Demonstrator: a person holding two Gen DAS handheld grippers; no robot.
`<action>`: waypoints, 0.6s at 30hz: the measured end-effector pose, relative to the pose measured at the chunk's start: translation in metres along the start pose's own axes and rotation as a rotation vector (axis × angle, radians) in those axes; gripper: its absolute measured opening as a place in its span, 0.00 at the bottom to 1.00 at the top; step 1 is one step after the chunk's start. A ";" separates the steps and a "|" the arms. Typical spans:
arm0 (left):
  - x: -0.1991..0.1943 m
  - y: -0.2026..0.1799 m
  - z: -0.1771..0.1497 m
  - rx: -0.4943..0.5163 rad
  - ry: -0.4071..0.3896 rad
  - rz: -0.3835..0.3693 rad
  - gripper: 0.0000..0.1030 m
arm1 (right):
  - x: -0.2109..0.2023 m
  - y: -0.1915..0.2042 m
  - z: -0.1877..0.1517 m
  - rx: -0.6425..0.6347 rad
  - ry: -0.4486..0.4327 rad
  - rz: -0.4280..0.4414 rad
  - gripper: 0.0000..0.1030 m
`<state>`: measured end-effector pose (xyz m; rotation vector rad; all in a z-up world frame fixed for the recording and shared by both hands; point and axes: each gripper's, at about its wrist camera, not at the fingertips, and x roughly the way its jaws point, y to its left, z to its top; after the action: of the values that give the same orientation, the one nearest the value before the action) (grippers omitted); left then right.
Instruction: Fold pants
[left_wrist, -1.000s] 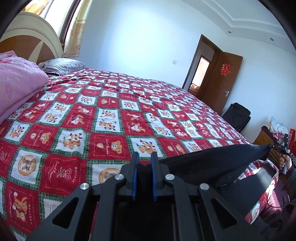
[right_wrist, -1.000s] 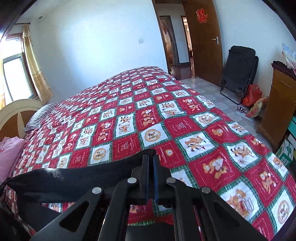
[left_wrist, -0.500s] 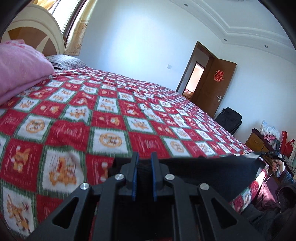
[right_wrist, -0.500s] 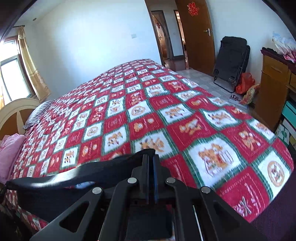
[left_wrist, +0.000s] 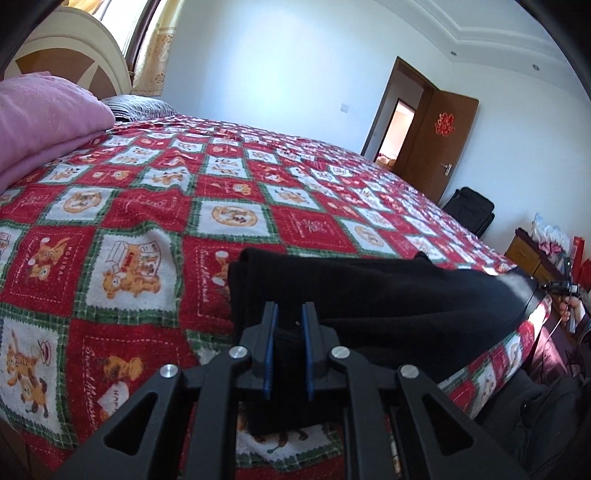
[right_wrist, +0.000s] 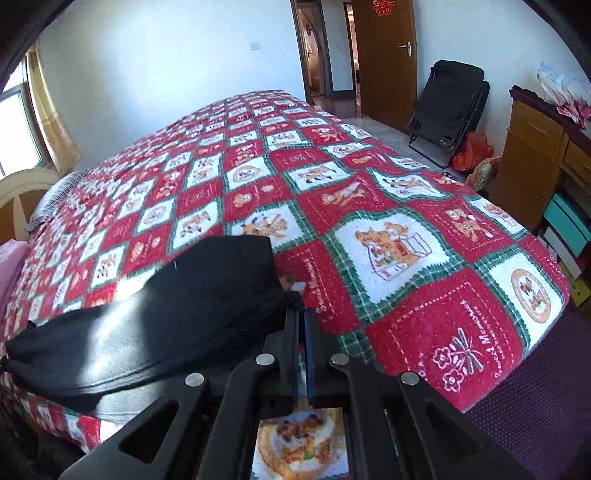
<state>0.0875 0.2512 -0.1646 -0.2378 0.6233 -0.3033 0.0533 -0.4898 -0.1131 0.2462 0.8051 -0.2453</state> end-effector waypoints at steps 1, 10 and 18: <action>0.000 0.001 -0.002 0.004 0.002 0.020 0.22 | -0.001 0.000 -0.001 -0.010 -0.002 0.005 0.02; -0.022 0.036 -0.022 -0.056 0.035 0.150 0.29 | -0.030 0.003 0.000 -0.003 -0.065 -0.057 0.04; -0.041 0.030 -0.014 -0.105 -0.028 0.152 0.46 | -0.049 0.099 0.007 -0.192 -0.091 0.094 0.04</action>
<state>0.0538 0.2914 -0.1634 -0.2934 0.6267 -0.1202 0.0555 -0.3927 -0.0599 0.0908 0.7198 -0.0890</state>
